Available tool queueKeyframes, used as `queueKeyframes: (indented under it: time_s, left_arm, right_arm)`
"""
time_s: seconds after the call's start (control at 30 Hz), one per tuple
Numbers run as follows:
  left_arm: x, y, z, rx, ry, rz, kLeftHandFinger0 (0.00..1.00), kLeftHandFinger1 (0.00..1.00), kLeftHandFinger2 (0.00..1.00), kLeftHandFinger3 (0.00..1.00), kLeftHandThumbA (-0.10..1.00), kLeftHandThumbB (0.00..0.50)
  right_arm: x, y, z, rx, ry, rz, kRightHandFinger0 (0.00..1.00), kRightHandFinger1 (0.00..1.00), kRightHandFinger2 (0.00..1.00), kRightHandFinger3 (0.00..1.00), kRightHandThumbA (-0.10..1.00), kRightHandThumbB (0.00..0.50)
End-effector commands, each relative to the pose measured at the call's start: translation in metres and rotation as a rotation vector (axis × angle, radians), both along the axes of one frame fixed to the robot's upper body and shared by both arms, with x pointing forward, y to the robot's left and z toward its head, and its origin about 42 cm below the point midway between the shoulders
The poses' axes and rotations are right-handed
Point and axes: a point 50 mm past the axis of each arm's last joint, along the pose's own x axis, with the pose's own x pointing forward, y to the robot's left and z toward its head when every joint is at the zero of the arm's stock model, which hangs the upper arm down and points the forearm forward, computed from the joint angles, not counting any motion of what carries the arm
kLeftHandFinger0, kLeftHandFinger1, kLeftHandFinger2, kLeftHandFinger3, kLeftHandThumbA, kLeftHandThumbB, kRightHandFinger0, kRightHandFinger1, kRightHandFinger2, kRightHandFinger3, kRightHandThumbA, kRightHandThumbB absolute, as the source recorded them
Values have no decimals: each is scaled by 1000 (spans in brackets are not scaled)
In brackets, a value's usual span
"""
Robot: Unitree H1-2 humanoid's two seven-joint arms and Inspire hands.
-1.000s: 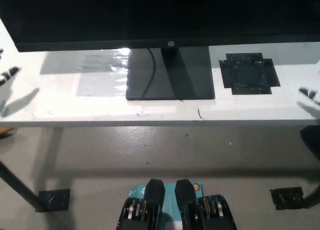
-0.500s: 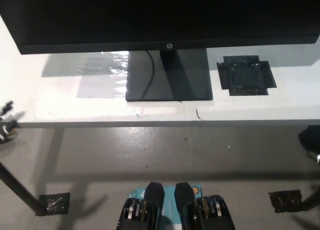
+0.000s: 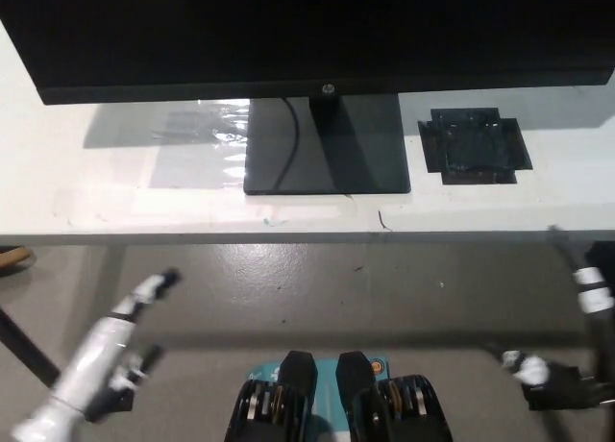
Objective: The monitor is placed at the center of the table and the robot uses both its hand to grab the left and right sides of the monitor to tilt the angle of the monitor downwards
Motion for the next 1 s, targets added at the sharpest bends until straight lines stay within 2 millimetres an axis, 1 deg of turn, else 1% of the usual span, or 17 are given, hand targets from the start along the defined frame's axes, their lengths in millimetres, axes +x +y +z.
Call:
queueKeyframes:
  time_s: [0.0,0.03,0.07,0.1,0.13,0.17,0.23,0.27,0.3,0.33,0.43,0.5,0.6,0.63,0.7,0.83,0.97]
  left_arm:
    - [8,-14,-11,-81,-2,30,1000,1000,1000,1000,976,324]
    - [4,-14,-13,-83,1,34,1000,1000,1000,1000,970,321]
    - [8,-12,-22,-67,26,61,1000,1000,1000,1000,954,295]
    - [11,-11,-29,-58,42,78,1000,1000,1000,1000,950,294]
    - [12,-11,-34,-52,56,88,1000,1000,1000,1000,953,296]
    - [17,-11,-46,-49,92,109,1000,1000,1000,1000,968,306]
    - [18,-11,-46,-47,92,111,1000,1000,1000,1000,971,304]
    - [19,-9,-54,-46,119,122,1000,1000,1000,1000,973,318]
    - [20,-4,-66,-40,163,144,1000,1000,1000,1000,975,312]
    - [20,-1,-69,-28,172,153,1000,1000,1000,1000,984,312]
    - [20,-1,-70,-25,174,156,1000,1000,1000,1000,985,311]
    - [22,-2,-75,-19,189,154,1000,1000,1000,1000,1000,305]
    - [22,-2,-75,-19,189,155,1000,1000,1000,1000,1000,304]
    - [26,-2,-75,-41,201,150,1000,1000,1000,1000,986,294]
    - [29,-2,-74,-46,201,146,1000,1000,1000,1000,987,295]
    - [32,-3,-74,-45,199,145,1000,1000,1000,1000,999,293]
    - [34,-3,-75,-37,200,152,1000,1000,1000,1000,1000,303]
  right_arm:
    - [27,18,-32,144,76,-57,1000,1000,1000,1000,1000,482]
    - [25,18,-33,143,80,-55,1000,1000,1000,1000,1000,481]
    - [33,22,-45,162,123,-79,1000,1000,1000,1000,997,470]
    - [38,24,-53,164,149,-93,1000,1000,1000,1000,998,469]
    - [40,24,-60,166,177,-99,1000,1000,1000,1000,1000,482]
    - [47,26,-72,170,228,-111,1000,1000,1000,1000,990,487]
    - [48,26,-73,169,230,-112,1000,1000,1000,1000,988,488]
    - [50,27,-81,155,255,-118,1000,1000,1000,1000,986,455]
    - [54,30,-92,133,294,-122,1000,1000,1000,1000,966,443]
    - [56,32,-93,128,300,-117,1000,1000,1000,1000,955,459]
    - [57,32,-94,123,300,-120,1000,1000,1000,1000,953,459]
    - [60,34,-104,117,344,-119,1000,1000,1000,1000,920,462]
    - [60,34,-104,117,344,-120,1000,1000,1000,1000,917,463]
    - [62,36,-108,114,367,-101,1000,1000,1000,1000,898,475]
    - [64,37,-107,117,369,-93,1000,1000,1000,1000,892,488]
    - [66,38,-106,108,364,-89,1000,1000,1000,1000,896,487]
    - [67,38,-105,114,366,-83,1000,1000,1000,1000,895,496]
